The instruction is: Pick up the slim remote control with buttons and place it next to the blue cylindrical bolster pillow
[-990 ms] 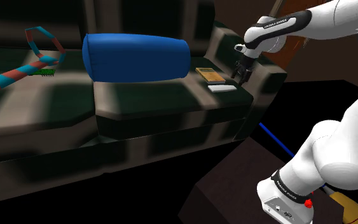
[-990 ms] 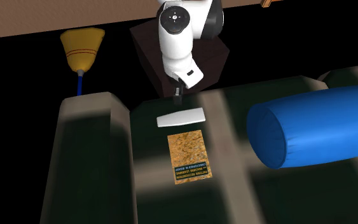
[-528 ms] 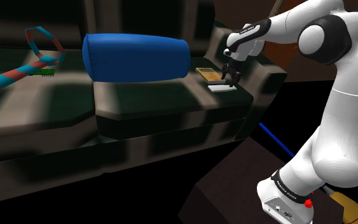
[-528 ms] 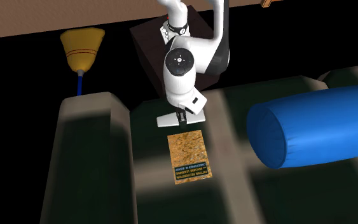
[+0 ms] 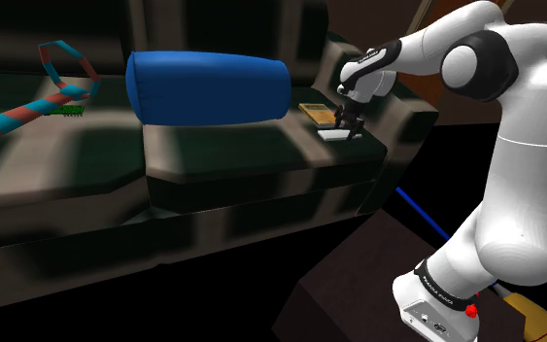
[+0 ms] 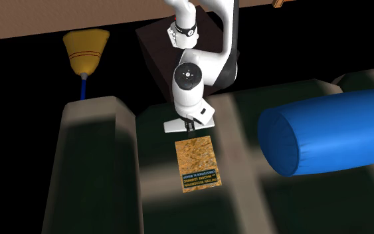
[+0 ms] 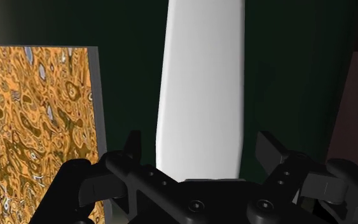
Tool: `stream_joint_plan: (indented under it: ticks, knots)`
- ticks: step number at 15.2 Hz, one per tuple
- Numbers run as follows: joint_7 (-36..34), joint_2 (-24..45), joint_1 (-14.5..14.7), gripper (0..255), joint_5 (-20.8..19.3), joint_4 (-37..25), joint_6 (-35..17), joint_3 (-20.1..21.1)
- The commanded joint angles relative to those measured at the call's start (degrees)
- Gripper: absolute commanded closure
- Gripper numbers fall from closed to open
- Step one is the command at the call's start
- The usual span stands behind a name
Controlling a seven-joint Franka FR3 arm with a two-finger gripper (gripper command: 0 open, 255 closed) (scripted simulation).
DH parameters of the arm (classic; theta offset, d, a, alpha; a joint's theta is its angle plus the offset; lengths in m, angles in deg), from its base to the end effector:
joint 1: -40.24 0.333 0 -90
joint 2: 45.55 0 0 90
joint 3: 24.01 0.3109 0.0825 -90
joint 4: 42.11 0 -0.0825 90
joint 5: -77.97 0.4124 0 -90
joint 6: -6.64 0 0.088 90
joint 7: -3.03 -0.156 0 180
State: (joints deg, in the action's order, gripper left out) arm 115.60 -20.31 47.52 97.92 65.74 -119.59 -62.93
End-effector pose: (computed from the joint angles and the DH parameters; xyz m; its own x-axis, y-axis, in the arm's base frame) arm 0.5672 -0.3096 0.2487 0.3159 0.9488 0.0077 0.9488 -0.3159 0.0005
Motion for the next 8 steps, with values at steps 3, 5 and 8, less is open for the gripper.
stream_joint_plan:
  ticks: [3,5,8]
  knots:
    - [0.12,0.16,-0.05,0,0.18,0.20,-0.34,0.10]
    - [0.12,0.16,-0.05,0,0.18,0.20,-0.34,0.10]
    - [0.12,0.16,-0.05,255,0.18,0.20,-0.34,0.10]
